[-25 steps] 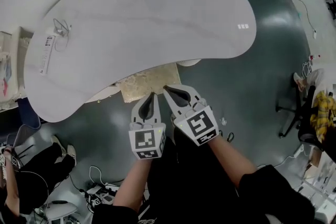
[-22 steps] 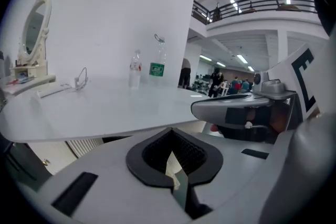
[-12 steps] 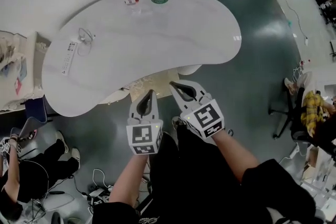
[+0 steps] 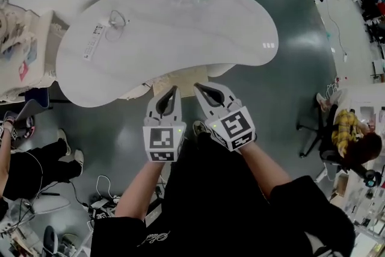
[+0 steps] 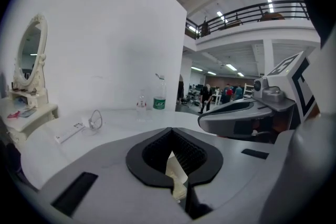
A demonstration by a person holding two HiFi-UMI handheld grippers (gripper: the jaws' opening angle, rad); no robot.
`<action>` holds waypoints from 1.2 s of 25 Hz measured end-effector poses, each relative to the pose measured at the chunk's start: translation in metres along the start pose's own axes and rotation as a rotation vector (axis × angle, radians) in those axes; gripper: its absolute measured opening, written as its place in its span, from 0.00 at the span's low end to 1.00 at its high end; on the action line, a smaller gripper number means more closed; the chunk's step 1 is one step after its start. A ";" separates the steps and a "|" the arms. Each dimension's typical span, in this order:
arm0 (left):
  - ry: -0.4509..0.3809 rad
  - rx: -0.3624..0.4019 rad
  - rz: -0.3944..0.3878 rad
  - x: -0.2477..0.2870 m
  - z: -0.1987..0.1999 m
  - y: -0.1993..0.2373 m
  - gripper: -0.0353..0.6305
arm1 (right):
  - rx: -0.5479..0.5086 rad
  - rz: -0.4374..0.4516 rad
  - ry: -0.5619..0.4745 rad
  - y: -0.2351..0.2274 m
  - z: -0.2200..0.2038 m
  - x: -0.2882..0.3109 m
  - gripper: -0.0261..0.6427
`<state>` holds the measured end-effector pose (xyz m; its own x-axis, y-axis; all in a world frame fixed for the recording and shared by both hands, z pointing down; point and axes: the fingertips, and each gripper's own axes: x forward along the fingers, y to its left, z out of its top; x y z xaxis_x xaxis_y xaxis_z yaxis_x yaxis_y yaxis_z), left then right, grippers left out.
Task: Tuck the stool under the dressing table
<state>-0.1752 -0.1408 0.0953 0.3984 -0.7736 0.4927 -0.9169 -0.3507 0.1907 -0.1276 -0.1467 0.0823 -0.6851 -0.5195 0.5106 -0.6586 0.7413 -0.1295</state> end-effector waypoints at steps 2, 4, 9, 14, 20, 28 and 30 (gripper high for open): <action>-0.007 0.013 0.020 -0.009 0.006 0.005 0.06 | 0.004 0.002 -0.021 0.005 0.008 -0.001 0.05; -0.016 0.023 0.039 -0.017 0.013 0.005 0.06 | 0.005 0.005 -0.034 0.010 0.014 -0.006 0.05; -0.058 0.033 0.080 -0.022 0.030 -0.016 0.06 | -0.011 0.042 -0.061 0.011 0.019 -0.026 0.05; -0.066 0.024 0.149 -0.011 0.037 -0.053 0.06 | -0.035 0.123 -0.083 -0.008 0.015 -0.057 0.05; -0.089 0.020 0.267 0.003 0.049 -0.118 0.06 | -0.096 0.197 -0.113 -0.049 0.005 -0.114 0.05; -0.199 -0.001 0.406 0.013 0.072 -0.194 0.06 | -0.132 0.211 -0.203 -0.105 -0.007 -0.184 0.05; -0.208 0.018 0.418 0.015 0.073 -0.214 0.06 | -0.148 0.222 -0.217 -0.113 -0.014 -0.199 0.05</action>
<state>0.0292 -0.1164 -0.0003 -0.0067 -0.9395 0.3426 -1.0000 0.0058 -0.0037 0.0876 -0.1216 0.0071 -0.8674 -0.4054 0.2886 -0.4448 0.8917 -0.0843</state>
